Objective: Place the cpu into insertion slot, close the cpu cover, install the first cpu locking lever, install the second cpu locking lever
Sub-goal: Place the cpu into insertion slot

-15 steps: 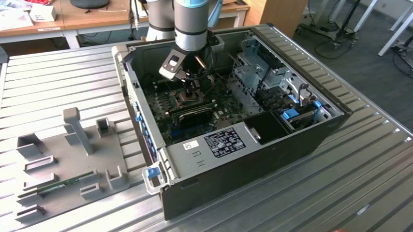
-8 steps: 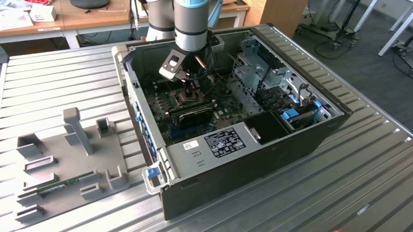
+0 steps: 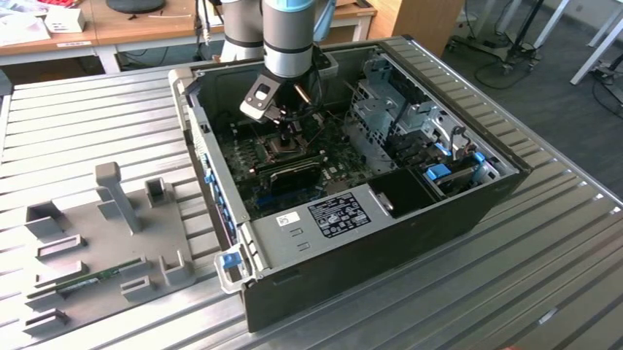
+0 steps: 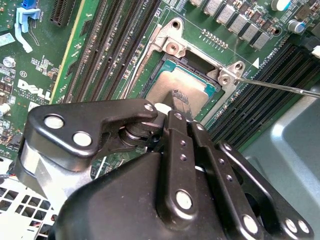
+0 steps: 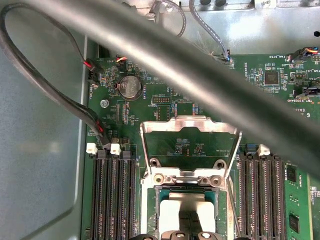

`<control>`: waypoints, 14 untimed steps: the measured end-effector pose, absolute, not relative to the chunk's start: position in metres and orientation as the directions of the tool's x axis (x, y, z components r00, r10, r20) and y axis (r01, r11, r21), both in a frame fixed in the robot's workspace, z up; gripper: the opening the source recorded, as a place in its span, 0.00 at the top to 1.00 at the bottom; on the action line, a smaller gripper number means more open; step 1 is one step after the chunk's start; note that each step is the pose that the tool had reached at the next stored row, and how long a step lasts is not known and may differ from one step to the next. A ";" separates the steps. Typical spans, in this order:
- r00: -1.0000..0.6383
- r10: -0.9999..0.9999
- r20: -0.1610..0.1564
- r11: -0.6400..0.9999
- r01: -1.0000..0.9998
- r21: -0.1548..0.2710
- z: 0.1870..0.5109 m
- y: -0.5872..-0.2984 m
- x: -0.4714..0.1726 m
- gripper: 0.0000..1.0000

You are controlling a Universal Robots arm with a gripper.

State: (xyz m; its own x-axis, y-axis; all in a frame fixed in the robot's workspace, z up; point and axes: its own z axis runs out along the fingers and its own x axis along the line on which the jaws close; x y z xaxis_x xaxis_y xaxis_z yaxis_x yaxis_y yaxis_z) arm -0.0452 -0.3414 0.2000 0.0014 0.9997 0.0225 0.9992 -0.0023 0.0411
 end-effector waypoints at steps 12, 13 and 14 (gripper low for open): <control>0.001 1.000 0.022 -0.002 0.999 0.041 0.200 -0.341 -0.045 0.89; 0.001 1.000 0.022 -0.002 0.999 0.041 0.200 -0.341 -0.045 0.89; 0.001 1.000 0.022 -0.002 0.999 0.041 0.200 -0.341 -0.045 0.89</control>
State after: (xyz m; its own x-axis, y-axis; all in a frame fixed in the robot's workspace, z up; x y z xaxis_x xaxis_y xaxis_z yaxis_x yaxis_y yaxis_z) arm -0.0452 -0.3414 0.1998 0.0014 0.9997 0.0225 0.9992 -0.0023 0.0411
